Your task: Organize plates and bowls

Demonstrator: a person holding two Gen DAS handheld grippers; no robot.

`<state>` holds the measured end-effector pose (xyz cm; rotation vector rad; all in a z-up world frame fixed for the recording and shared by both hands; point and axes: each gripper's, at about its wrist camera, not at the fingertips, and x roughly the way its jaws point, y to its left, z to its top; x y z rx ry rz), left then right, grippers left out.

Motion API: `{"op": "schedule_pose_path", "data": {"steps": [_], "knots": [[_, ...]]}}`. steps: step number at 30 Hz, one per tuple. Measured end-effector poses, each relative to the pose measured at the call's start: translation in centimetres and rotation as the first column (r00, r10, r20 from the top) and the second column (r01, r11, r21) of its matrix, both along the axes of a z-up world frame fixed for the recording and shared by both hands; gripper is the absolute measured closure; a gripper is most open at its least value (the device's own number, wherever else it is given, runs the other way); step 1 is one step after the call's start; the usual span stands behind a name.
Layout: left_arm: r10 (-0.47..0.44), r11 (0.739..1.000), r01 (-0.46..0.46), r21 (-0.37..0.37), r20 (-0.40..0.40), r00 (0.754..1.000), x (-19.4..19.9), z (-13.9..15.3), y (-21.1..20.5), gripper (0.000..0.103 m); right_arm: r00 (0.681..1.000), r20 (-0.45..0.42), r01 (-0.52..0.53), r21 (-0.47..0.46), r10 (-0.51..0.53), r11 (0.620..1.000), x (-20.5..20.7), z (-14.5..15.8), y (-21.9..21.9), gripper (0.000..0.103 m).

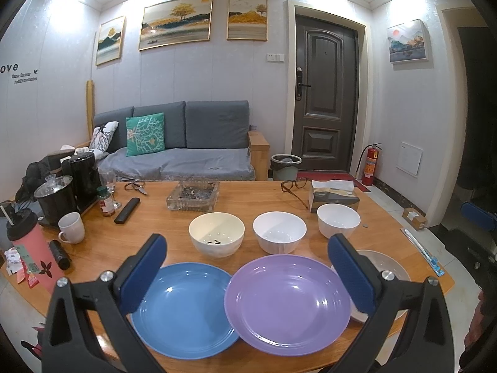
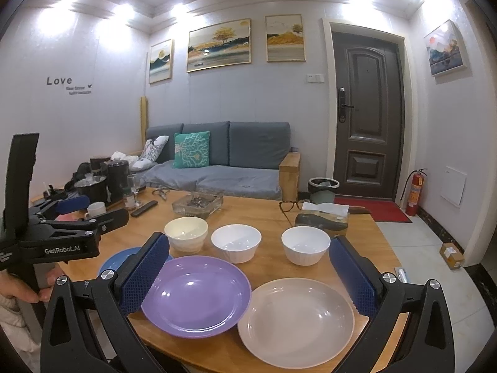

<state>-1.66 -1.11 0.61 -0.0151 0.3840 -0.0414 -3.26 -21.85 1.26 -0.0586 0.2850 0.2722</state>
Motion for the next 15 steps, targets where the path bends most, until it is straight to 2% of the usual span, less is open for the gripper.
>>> {"op": "schedule_pose_path", "data": {"steps": [7,15], "knots": [[-0.002,1.0,0.002,0.001,-0.012,1.0,0.1,-0.1,0.1,0.001,1.0,0.002,0.017,0.008,-0.017,1.0,0.1,-0.3,0.0,0.001],[-0.03,0.998,0.021,-0.062,-0.145,0.989,2.5,-2.8,1.1,0.001,0.998,-0.04,0.039,0.029,-0.038,0.999,1.3,-2.1,-0.4,0.001]]}}
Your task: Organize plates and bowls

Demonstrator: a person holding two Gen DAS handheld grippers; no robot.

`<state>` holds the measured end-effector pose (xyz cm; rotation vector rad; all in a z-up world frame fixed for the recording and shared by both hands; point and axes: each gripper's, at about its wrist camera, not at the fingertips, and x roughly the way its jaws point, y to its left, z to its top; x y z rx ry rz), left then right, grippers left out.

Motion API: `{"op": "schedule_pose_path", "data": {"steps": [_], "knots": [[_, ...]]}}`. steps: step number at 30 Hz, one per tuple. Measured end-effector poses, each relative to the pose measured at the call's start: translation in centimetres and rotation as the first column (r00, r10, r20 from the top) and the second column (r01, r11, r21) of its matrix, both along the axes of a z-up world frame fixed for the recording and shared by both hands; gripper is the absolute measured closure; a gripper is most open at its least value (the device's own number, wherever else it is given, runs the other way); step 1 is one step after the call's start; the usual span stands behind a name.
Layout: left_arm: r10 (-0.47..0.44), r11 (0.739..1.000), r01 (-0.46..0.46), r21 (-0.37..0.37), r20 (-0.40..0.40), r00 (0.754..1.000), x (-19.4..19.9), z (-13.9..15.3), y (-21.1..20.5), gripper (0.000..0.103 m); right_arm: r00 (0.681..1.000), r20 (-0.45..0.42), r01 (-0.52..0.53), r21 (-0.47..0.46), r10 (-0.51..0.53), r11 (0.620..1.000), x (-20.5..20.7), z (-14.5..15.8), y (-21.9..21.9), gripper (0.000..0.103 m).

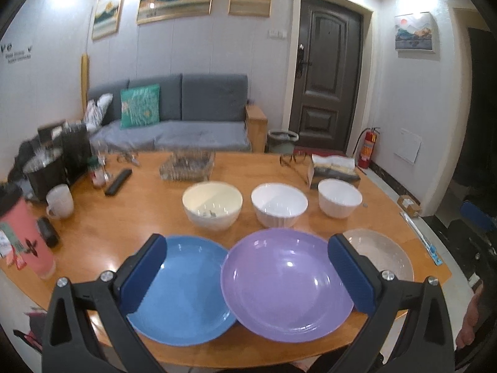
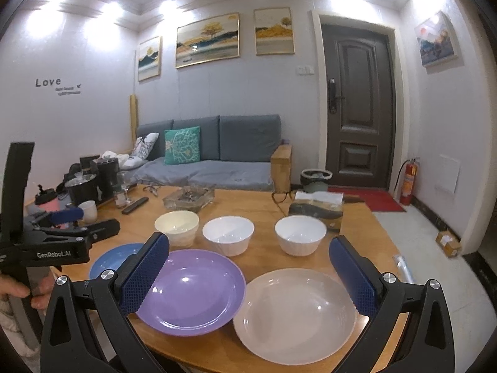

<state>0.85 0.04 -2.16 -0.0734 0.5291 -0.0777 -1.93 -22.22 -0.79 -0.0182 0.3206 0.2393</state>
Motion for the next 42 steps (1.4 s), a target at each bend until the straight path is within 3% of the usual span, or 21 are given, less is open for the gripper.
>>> {"op": "schedule_pose_path", "data": {"steps": [4,13,16,24,32,36,42], "knots": [[-0.026,0.998,0.023,-0.054,-0.042,0.999,1.2,-1.8,0.7,0.001,0.998,-0.061,-0.031,0.074,0.035,0.997,1.7,-1.4,-0.8,0.001],[-0.054,0.987,0.033,-0.155,-0.139,0.989,3.7,-5.3,2.3,0.001,0.981,-0.182,-0.049,0.099,0.066,0.994,5.3,-5.2,-0.7,0.002],[-0.061,0.983,0.029,-0.182,-0.171,0.983,4.6,-6.7,2.7,0.002,0.97,-0.23,-0.051,0.096,0.072,0.994,6.6,-6.6,-0.4,0.009],[-0.069,0.972,0.002,-0.237,-0.275,0.959,6.5,-10.6,3.3,0.044,0.929,-0.357,-0.07,0.083,0.096,0.994,9.2,-10.4,0.9,0.025],[-0.09,0.966,0.008,-0.26,-0.306,0.948,6.9,-12.0,3.5,0.063,0.893,-0.433,-0.107,0.065,0.124,0.992,10.6,-12.9,2.1,0.05],[-0.098,0.963,0.008,-0.27,-0.319,0.943,7.0,-12.6,3.7,0.078,0.878,-0.46,-0.121,0.052,0.131,0.991,11.1,-13.7,2.7,0.054],[-0.09,0.96,-0.005,-0.28,-0.326,0.941,7.2,-12.7,4.0,0.086,0.87,-0.468,-0.145,0.054,0.153,0.988,11.1,-13.9,3.2,0.058]]}}
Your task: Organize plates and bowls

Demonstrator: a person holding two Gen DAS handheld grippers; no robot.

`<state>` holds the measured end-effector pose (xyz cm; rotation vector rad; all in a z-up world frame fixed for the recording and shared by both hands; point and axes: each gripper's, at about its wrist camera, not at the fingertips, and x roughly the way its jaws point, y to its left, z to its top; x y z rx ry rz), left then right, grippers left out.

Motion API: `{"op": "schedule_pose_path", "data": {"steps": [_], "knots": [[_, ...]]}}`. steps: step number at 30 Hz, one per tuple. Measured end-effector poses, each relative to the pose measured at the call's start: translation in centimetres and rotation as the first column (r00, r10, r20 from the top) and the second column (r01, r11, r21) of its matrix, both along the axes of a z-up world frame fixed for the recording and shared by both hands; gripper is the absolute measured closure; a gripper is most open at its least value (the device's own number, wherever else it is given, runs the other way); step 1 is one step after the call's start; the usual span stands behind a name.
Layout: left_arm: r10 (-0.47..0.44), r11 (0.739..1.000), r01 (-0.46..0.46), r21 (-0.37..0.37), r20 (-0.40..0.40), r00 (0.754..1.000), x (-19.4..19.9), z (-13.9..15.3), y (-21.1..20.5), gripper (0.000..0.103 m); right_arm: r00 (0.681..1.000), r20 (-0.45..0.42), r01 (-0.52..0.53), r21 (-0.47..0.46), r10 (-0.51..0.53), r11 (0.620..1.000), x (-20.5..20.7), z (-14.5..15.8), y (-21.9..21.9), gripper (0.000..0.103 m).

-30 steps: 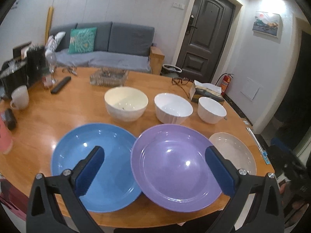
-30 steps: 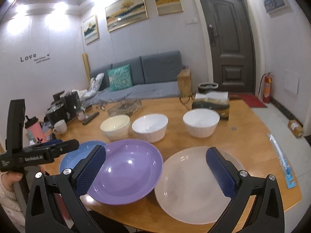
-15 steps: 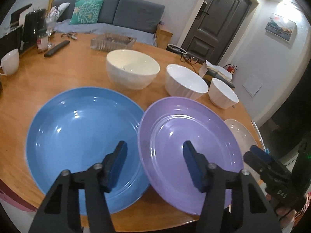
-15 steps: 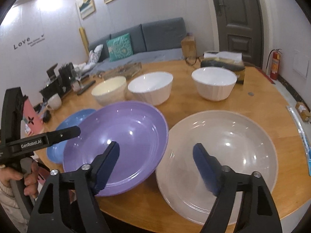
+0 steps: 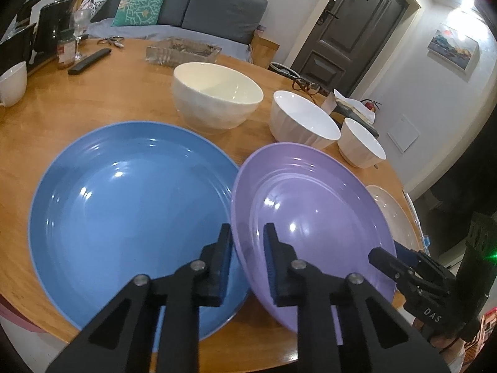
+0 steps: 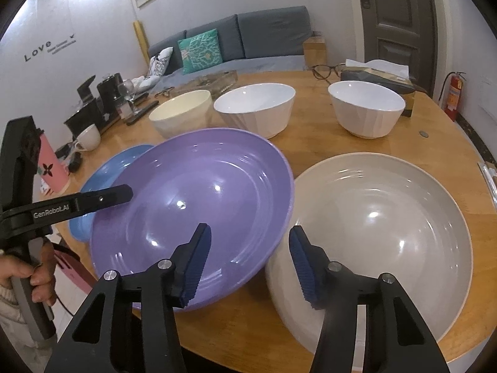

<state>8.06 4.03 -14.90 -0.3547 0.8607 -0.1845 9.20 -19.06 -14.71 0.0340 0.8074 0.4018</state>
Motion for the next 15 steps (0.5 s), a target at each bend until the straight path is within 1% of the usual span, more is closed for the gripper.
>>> {"op": "schedule_pose_path", "data": {"steps": [3,5,7,11,15], "knots": [[0.004,1.0,-0.004,0.012,0.0,1.0,0.1,0.1,-0.1,0.086,1.0,-0.001,0.0,-0.011,0.0,1.0,0.1,0.0,0.3,0.061],[0.011,1.0,-0.011,0.024,-0.002,1.0,0.1,0.2,-0.2,0.086,1.0,-0.002,0.008,-0.016,-0.008,1.0,0.1,0.0,0.4,0.068],[0.013,1.0,-0.013,0.028,0.0,1.0,0.1,0.3,-0.3,0.086,1.0,-0.005,0.02,-0.013,-0.02,1.0,0.1,0.0,0.2,0.072],[0.014,0.999,-0.014,0.034,0.0,1.0,0.2,0.7,-0.6,0.086,1.0,0.006,0.02,-0.002,-0.02,1.0,0.0,0.3,-0.1,0.073],[-0.003,0.999,0.003,0.052,0.007,1.0,0.2,1.3,-1.7,0.086,0.999,0.021,0.037,0.01,-0.038,0.999,-0.2,0.8,-0.9,0.073]]}}
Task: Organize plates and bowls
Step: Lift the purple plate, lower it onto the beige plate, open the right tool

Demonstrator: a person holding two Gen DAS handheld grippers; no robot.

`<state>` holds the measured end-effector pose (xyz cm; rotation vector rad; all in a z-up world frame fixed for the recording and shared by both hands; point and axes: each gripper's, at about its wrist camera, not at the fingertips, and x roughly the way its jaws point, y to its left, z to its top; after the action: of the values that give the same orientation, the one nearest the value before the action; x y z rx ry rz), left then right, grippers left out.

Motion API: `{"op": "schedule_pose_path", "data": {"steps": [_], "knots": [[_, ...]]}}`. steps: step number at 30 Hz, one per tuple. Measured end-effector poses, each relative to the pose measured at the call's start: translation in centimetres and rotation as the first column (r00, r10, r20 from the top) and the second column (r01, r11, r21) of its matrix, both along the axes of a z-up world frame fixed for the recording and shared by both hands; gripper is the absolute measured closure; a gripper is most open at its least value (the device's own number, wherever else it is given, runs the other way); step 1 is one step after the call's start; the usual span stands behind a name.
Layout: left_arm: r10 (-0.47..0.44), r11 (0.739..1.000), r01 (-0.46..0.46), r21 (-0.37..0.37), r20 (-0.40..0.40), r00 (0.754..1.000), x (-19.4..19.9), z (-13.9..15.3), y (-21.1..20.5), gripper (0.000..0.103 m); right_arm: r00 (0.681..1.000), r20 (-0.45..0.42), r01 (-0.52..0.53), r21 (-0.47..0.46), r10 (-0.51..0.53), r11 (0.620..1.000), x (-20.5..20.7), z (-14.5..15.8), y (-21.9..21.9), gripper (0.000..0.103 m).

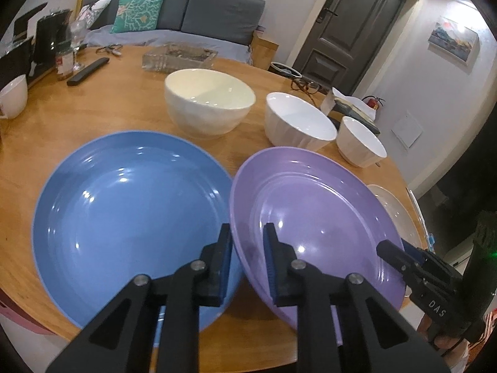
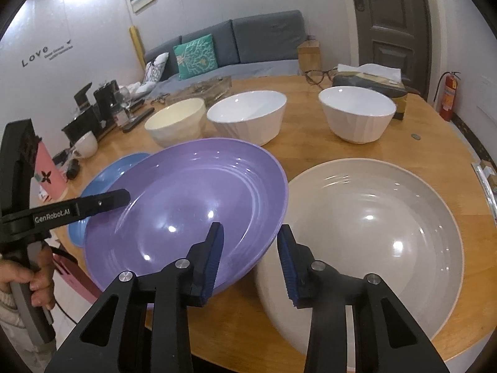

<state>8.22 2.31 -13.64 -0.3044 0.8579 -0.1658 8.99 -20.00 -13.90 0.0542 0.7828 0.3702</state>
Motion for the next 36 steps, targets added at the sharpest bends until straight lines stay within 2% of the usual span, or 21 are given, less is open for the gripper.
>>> {"op": "schedule_pose_path", "data": {"steps": [8,13,20,27,36], "knots": [[-0.062,0.997,0.061,0.044,0.017,0.998,0.3,1.3,-4.4,0.086,0.996,0.042,0.079,0.04,-0.08,0.996,-0.9,1.0,-3.9,0.073],[-0.118,0.991,0.117,0.065,0.016,0.993,0.8,1.6,-8.2,0.086,0.984,0.071,0.159,0.053,-0.162,0.986,-1.8,1.5,-7.4,0.073],[-0.201,0.975,0.2,0.097,-0.005,0.98,1.4,1.0,-13.4,0.086,0.963,0.065,0.257,0.085,-0.262,0.963,-2.6,0.9,-12.5,0.073],[-0.226,0.965,0.228,0.132,-0.033,0.974,2.0,0.1,-15.9,0.086,0.953,0.036,0.294,0.113,-0.299,0.949,-2.9,-0.4,-15.4,0.073],[-0.225,0.961,0.227,0.156,-0.035,0.974,2.6,-0.3,-16.9,0.086,0.954,0.03,0.293,0.141,-0.3,0.946,-2.8,-1.0,-16.4,0.073]]}}
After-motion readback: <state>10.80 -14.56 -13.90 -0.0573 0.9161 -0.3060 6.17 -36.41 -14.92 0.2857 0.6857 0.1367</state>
